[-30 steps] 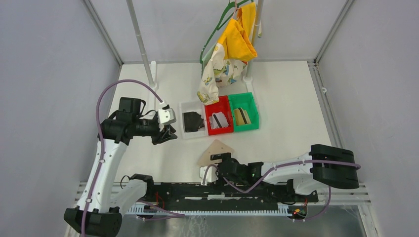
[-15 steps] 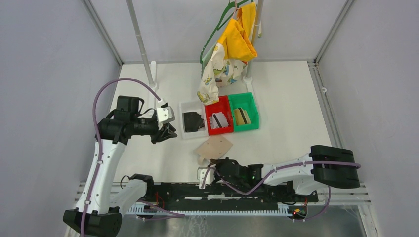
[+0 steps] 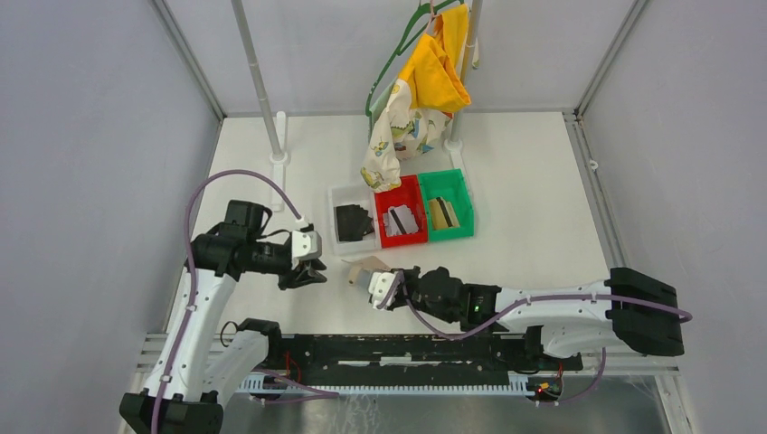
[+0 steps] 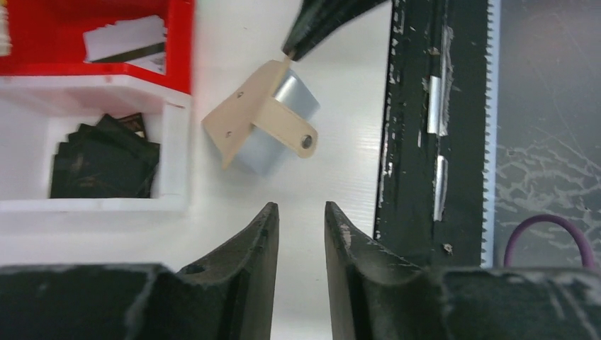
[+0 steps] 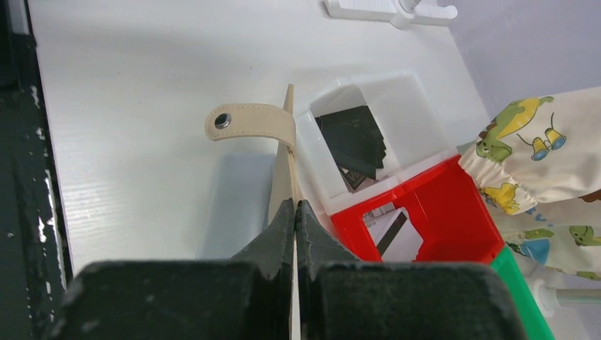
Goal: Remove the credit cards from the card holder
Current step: Pick up the card holder from the center of the board.
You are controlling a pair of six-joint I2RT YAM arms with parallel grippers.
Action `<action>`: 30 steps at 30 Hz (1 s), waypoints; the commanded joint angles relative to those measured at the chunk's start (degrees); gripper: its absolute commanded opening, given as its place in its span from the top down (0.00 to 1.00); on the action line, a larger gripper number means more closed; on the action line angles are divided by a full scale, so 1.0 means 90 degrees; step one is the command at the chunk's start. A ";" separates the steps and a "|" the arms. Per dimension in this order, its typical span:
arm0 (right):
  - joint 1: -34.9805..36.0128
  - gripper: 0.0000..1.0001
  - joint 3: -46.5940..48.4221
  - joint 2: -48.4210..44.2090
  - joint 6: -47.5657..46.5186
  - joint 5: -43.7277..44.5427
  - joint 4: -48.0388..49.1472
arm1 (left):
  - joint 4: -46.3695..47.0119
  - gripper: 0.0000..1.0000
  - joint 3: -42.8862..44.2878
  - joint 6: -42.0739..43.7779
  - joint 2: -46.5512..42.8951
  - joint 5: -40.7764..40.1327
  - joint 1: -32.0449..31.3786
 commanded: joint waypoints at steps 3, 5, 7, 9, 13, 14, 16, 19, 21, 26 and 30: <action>-0.0116 1.00 0.0846 -0.0342 0.0663 -0.1144 0.0124 | -0.0082 0.57 -0.0494 0.1721 -0.0228 0.0479 0.0019; -0.0150 1.00 0.1118 -0.0291 0.0762 -0.1494 -0.0081 | 0.0184 0.56 -0.0545 0.1775 -0.0260 0.0536 0.0016; -0.0165 1.00 0.1369 -0.0212 0.0855 -0.1763 -0.0234 | 0.0252 0.56 -0.0611 0.1956 -0.0282 0.0567 0.0014; -0.0184 1.00 0.1560 -0.0153 0.0922 -0.1935 -0.0322 | 0.0253 0.56 -0.0674 0.2126 -0.0308 0.0559 0.0018; -0.0226 1.00 0.1895 -0.0041 0.1129 -0.2364 -0.0440 | -0.0285 0.60 -0.0630 0.2470 -0.0296 0.0638 0.0014; -0.0263 1.00 0.1948 -0.0023 0.1184 -0.2453 -0.0445 | -0.0535 0.62 -0.0608 0.2654 -0.0286 0.0650 0.0017; -0.0288 1.00 0.2041 0.0007 0.1247 -0.2589 -0.0414 | -0.0719 0.70 -0.0601 0.2747 -0.0291 0.0611 0.0014; -0.0302 1.00 0.2176 0.0011 0.1291 -0.2710 -0.0423 | -0.0310 0.91 -0.0585 0.2178 -0.0375 0.0564 0.0017; -0.0333 1.00 0.2213 0.0010 0.1381 -0.2784 -0.0407 | -0.0133 0.98 -0.0522 0.1942 -0.0418 0.0640 0.0018; -0.0729 0.53 0.1980 -0.0188 0.2009 -0.3148 -0.0290 | -0.0200 0.98 0.0334 0.0878 -0.0131 0.1310 0.0015; -0.1557 0.22 0.0990 -0.0949 0.2626 -0.3792 0.0394 | -0.1507 0.98 0.1656 0.1140 0.0648 0.1745 0.0004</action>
